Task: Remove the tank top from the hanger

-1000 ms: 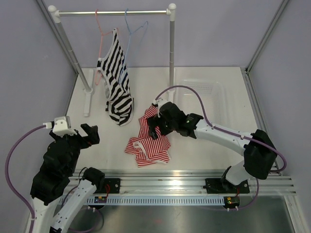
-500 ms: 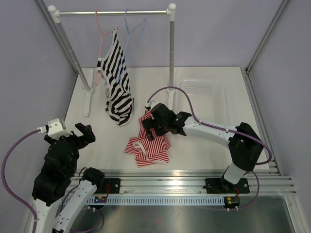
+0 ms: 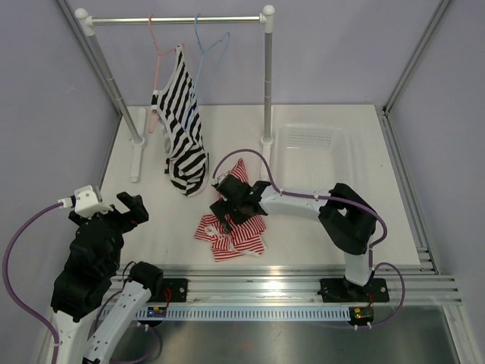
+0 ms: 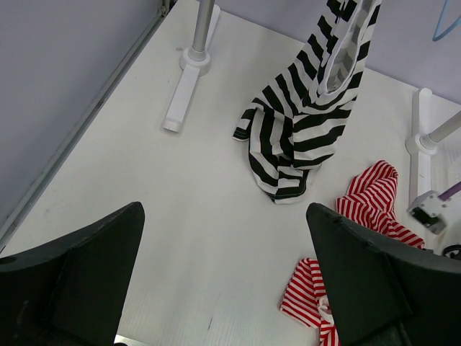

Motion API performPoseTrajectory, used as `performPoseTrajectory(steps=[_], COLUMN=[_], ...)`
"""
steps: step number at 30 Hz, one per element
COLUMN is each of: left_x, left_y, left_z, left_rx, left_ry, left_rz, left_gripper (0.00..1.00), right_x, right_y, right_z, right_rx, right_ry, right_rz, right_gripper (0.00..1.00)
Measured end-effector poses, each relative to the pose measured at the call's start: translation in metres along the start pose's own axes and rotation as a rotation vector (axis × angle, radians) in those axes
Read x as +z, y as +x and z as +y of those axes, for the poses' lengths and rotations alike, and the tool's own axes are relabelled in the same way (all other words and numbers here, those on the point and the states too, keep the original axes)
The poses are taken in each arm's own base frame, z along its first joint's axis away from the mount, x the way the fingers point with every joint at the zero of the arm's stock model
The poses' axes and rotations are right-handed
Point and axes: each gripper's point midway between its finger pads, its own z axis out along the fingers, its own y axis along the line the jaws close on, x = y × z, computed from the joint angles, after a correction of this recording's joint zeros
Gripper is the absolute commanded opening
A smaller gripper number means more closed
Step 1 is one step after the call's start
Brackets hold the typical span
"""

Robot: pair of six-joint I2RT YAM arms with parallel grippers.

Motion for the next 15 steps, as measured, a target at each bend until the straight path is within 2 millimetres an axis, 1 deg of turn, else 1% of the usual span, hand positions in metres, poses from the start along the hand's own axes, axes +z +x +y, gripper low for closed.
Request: performPoseTrajectory(steps=[3,5,6,7,8,9,10,13,15], left_x=[0.000,0.000,0.000,0.000,0.000,0.000,0.000,0.000,0.000], left_y=[0.000,0.000,0.000,0.000,0.000,0.000,0.000,0.000,0.000], left_z=[0.000,0.000,0.000,0.000,-0.001,-0.001,-0.001,-0.001,-0.001], left_rx=[0.000,0.000,0.000,0.000,0.000,0.000,0.000,0.000,0.000], left_ry=[0.001,0.001,0.002,0.003,0.003,0.003,0.004,0.004,0.005], left_rz=[0.000,0.000,0.001,0.001,0.001,0.001,0.001,0.001,0.001], left_gripper=[0.99,0.99,0.99,0.99,0.99,0.99,0.99,0.99,0.99], right_x=[0.017,0.020,0.021,0.022,0.023,0.023,0.024,0.021,0.011], right_y=[0.015,0.016,0.015,0.014,0.013,0.012,0.012,0.011,0.011], right_z=[0.002,0.003,0.004,0.005,0.006,0.008,0.011,0.018,0.022], right_rx=[-0.016,-0.021,-0.021,-0.024,-0.026,-0.025,-0.025,-0.029,-0.035], right_ry=[0.009,0.012,0.008,0.007,0.003,-0.004,-0.010,-0.034,-0.053], right_rz=[0.049,0.049,0.043,0.038,0.032,0.026,0.018,-0.009,-0.022], right_gripper=[0.99,0.80,0.67,0.37,0.19,0.08,0.00,0.00,0.00])
